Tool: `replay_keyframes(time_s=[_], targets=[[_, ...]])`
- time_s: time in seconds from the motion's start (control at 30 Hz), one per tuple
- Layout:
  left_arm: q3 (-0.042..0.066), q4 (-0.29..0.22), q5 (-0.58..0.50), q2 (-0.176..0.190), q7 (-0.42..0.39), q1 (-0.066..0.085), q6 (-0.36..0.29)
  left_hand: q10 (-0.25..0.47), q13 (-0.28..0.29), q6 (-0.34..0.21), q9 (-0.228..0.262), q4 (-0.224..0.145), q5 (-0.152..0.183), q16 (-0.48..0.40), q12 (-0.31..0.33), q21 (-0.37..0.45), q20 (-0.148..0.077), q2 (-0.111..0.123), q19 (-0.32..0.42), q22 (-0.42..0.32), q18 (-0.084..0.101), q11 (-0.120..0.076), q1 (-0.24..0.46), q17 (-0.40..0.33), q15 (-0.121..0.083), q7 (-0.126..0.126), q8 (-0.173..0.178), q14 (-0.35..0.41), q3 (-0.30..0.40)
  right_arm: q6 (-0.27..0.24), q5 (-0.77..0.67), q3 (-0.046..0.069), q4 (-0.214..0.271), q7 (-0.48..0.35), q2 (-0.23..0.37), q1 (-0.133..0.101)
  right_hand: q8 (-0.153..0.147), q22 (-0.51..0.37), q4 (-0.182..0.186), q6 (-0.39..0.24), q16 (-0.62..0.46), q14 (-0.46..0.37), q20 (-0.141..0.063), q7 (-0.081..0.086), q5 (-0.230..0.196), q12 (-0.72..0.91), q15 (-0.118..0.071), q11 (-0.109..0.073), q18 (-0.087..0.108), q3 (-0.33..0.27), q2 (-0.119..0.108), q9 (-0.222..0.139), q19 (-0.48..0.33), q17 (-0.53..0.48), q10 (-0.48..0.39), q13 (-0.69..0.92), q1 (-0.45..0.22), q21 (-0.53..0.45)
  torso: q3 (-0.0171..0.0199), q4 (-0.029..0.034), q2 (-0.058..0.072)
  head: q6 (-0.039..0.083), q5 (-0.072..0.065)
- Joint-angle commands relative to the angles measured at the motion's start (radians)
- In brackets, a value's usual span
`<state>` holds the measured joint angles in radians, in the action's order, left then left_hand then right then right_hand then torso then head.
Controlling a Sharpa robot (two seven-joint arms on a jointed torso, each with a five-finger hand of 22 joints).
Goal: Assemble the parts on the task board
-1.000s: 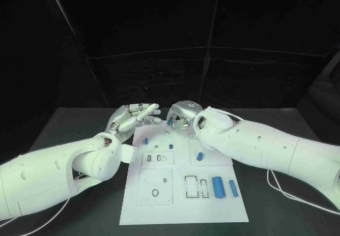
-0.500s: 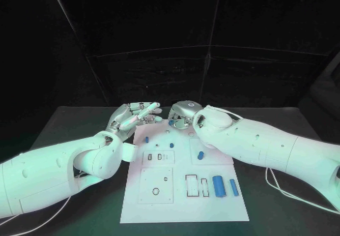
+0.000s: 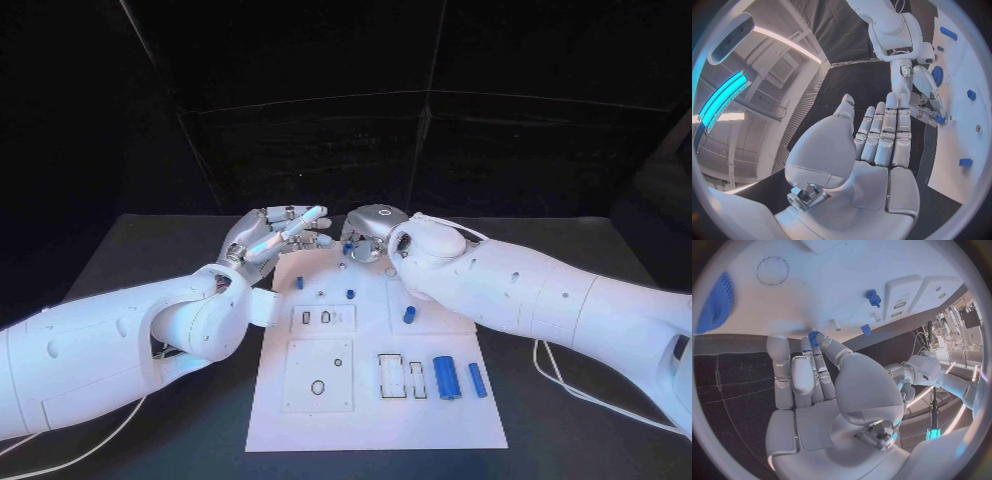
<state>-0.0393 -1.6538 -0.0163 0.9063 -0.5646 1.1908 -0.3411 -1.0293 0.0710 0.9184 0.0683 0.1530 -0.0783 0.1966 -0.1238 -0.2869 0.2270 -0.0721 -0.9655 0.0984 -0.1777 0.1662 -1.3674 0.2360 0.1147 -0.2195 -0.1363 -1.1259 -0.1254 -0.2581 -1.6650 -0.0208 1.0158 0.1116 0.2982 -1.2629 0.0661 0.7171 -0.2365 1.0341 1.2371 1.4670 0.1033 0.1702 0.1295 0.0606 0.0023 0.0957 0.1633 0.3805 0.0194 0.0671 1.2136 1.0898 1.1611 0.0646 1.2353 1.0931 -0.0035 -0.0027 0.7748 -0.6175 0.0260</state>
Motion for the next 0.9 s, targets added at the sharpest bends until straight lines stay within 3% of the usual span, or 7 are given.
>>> replay_keyframes(time_s=[0.03,0.3,0.57,0.67,0.73,0.8,0.9], targets=[[0.001,-0.002,0.002,0.0,-0.003,0.002,0.015,-0.005,0.001,0.006,-0.001,-0.004,-0.005,-0.004,0.004,0.005,-0.002,-0.008,-0.007,-0.002,-0.007,-0.001,0.001,0.002,-0.002,0.0,0.003,-0.008,0.0,0.021,-0.01,0.0,-0.004,0.008,-0.004,-0.002,-0.007,-0.01,0.012,-0.058,-0.002,0.024,0.008,0.003,-0.004,-0.001,0.013,0.011,-0.01,-0.001,-0.023,-0.005,-0.011,-0.011,-0.06,-0.003,-0.007,0.001,0.0,-0.0006,0.0,0.001,0.0],[0.001,-0.002,0.002,0.002,-0.003,0.002,0.018,-0.005,0.001,0.006,-0.001,-0.004,-0.005,-0.004,0.004,0.005,-0.002,-0.008,-0.007,-0.002,-0.007,-0.001,0.001,0.002,-0.002,0.0,0.003,-0.008,0.0,-0.008,-0.01,0.0,0.034,0.022,0.029,-0.002,-0.006,-0.025,0.032,-0.166,-0.004,0.019,0.018,0.009,-0.007,0.008,0.019,0.019,-0.006,-0.027,-0.052,-0.003,-0.029,-0.022,-0.142,0.0,0.005,-0.006,0.0012,-0.0024,-0.001,0.003,0.003],[0.001,0.005,0.001,0.01,-0.004,0.002,0.022,-0.005,0.0,0.006,-0.002,-0.006,-0.005,-0.006,0.005,0.006,-0.002,-0.01,-0.008,-0.003,-0.006,-0.001,-0.001,0.003,-0.001,0.0,0.004,-0.008,0.001,-0.071,0.023,0.001,0.175,0.047,0.176,-0.002,0.002,0.002,0.06,-0.17,0.01,0.022,0.018,0.011,-0.003,0.055,0.016,0.014,-0.01,-0.045,-0.056,0.003,-0.014,-0.01,-0.075,0.011,0.006,0.015,-0.0005,-0.0082,-0.005,0.008,0.003],[0.001,0.006,0.001,0.012,-0.005,0.002,0.024,-0.006,0.0,0.007,-0.002,-0.007,-0.005,-0.006,0.006,0.007,-0.002,-0.011,-0.008,-0.003,-0.006,-0.001,-0.002,0.004,-0.001,0.0,0.004,-0.008,0.001,-0.099,0.086,0.001,0.236,0.059,0.249,-0.003,0.024,0.062,0.079,-0.123,0.05,0.036,0.01,0.009,-0.002,0.117,0.005,-0.002,-0.019,-0.052,-0.061,0.012,0.018,0.042,0.039,0.037,-0.001,0.054,-0.0002,-0.0124,-0.007,0.009,0.002],[0.001,0.007,0.001,0.014,-0.005,0.002,0.025,-0.006,0.0,0.007,-0.002,-0.007,-0.005,-0.006,0.006,0.007,-0.002,-0.011,-0.008,-0.003,-0.006,-0.001,-0.002,0.004,-0.001,0.0,0.004,-0.008,0.001,-0.106,0.162,0.001,0.282,0.074,0.311,-0.004,0.029,0.123,0.098,-0.113,0.085,0.047,-0.003,-0.009,0.0,0.184,-0.012,-0.026,-0.029,-0.076,-0.082,0.013,0.049,0.086,0.142,0.077,-0.017,0.094,0.0001,-0.0181,-0.01,0.01,0.002],[0.001,0.008,0.001,0.015,-0.005,0.002,0.026,-0.006,0.0,0.007,-0.002,-0.007,-0.005,-0.006,0.006,0.007,-0.002,-0.011,-0.008,-0.003,-0.006,-0.001,-0.002,0.004,-0.001,0.0,0.004,-0.008,0.001,-0.103,0.197,0.002,0.304,0.086,0.345,-0.005,0.018,0.151,0.123,-0.135,0.1,0.05,-0.014,-0.018,0.023,0.25,-0.022,-0.036,-0.035,-0.114,-0.108,0.008,0.064,0.103,0.2,0.123,-0.042,0.113,0.0,-0.0205,-0.011,0.011,0.001],[0.001,0.01,0.001,0.015,-0.005,0.002,0.027,-0.006,0.0,0.007,-0.002,-0.008,-0.005,-0.007,0.006,0.007,-0.003,-0.012,-0.008,-0.003,-0.006,-0.001,-0.003,0.005,-0.002,0.001,0.004,-0.008,0.002,-0.086,0.237,0.002,0.32,0.108,0.382,-0.006,0.016,0.235,0.184,-0.153,0.15,0.059,-0.022,-0.019,0.057,0.463,-0.035,-0.049,-0.052,-0.204,-0.132,0.006,0.103,0.165,0.181,0.329,-0.042,0.168,0.0005,-0.024,-0.012,0.012,0.002]])
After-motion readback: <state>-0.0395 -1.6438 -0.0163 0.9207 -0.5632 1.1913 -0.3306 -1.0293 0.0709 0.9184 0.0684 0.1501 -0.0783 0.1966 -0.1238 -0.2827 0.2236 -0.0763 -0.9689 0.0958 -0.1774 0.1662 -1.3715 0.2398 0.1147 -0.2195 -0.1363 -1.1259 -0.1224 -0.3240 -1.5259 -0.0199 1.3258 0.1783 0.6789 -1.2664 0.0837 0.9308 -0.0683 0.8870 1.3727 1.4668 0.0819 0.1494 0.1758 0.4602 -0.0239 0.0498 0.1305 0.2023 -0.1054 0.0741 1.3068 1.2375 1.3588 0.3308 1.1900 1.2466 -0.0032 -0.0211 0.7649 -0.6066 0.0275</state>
